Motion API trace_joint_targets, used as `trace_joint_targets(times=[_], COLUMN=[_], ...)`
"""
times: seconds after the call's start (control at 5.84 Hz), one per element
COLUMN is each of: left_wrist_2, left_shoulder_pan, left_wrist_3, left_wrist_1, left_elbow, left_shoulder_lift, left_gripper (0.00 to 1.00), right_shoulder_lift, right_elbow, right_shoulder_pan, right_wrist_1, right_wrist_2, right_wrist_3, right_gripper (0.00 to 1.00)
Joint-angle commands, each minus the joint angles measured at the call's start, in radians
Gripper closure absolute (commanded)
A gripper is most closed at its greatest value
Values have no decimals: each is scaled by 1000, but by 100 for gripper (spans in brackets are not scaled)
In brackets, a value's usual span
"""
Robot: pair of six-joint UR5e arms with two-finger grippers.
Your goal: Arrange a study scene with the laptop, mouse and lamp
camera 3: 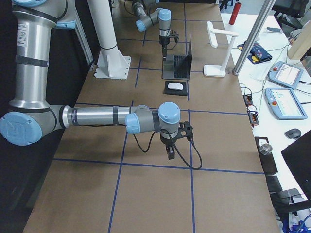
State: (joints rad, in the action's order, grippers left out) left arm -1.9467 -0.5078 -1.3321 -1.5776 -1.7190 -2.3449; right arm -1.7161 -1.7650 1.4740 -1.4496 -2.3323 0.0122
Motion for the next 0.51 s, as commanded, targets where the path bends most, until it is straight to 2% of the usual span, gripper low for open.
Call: trace_joint_targets(times=[0.0,0.17,0.34], left_wrist_2=[-32,-37,-98], left_shoulder_pan=[-72,-134,-234], left_wrist_3=[188,321,487], left_wrist_1=[146,190,208], left_elbow=[-292,-360,-369], left_shoulder_lift=[216,307,385], left_gripper=[0,0,0], right_shoulder_lift=[-10,-10,-4], right_elbow=[10,44,79], right_shoulder_pan=[14,31,37], right_wrist_1=[-1,0,2], right_wrist_2=[-7,-43,-47], right_wrist_3=[-1,3,33], right_gripper=[0,0,0])
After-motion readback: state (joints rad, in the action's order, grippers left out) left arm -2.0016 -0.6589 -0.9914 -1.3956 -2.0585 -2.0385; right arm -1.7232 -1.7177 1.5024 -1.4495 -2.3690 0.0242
